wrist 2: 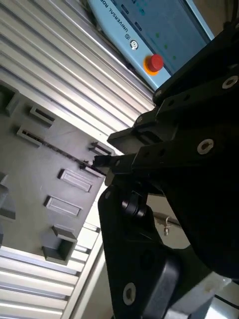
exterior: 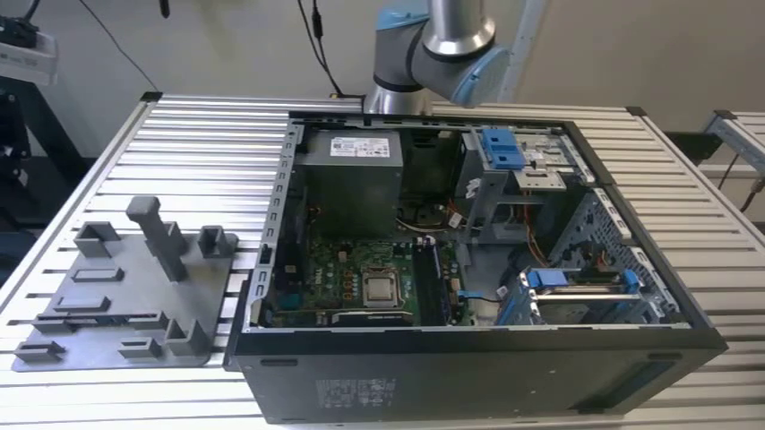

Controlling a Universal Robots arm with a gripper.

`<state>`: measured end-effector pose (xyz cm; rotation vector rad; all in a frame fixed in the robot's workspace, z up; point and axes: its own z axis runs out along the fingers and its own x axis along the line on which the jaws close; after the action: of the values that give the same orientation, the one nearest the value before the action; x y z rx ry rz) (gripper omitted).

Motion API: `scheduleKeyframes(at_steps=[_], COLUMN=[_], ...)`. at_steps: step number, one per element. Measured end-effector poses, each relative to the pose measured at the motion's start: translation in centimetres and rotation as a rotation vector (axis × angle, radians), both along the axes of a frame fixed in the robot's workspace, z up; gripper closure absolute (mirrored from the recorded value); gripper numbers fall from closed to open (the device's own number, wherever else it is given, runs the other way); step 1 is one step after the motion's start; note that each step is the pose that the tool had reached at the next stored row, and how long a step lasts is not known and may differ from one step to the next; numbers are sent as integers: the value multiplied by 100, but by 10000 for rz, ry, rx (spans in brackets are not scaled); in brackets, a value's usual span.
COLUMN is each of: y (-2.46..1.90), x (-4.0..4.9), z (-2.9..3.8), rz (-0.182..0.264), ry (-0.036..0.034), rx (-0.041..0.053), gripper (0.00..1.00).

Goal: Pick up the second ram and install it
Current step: 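Pick up the second ram and move it above second insertion slot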

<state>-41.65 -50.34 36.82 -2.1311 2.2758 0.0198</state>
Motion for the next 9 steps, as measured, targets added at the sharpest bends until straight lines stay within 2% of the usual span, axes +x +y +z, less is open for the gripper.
scheduleKeyframes(at_steps=[1,3,4,9], y=[-1,-2,-2,-5], x=[0,0,0,0], z=[0,-1,0,0], rz=[0,0,1,2], ry=[0,-1,-1,-1], rx=[1,3,4,7], gripper=[64,64,58,58])
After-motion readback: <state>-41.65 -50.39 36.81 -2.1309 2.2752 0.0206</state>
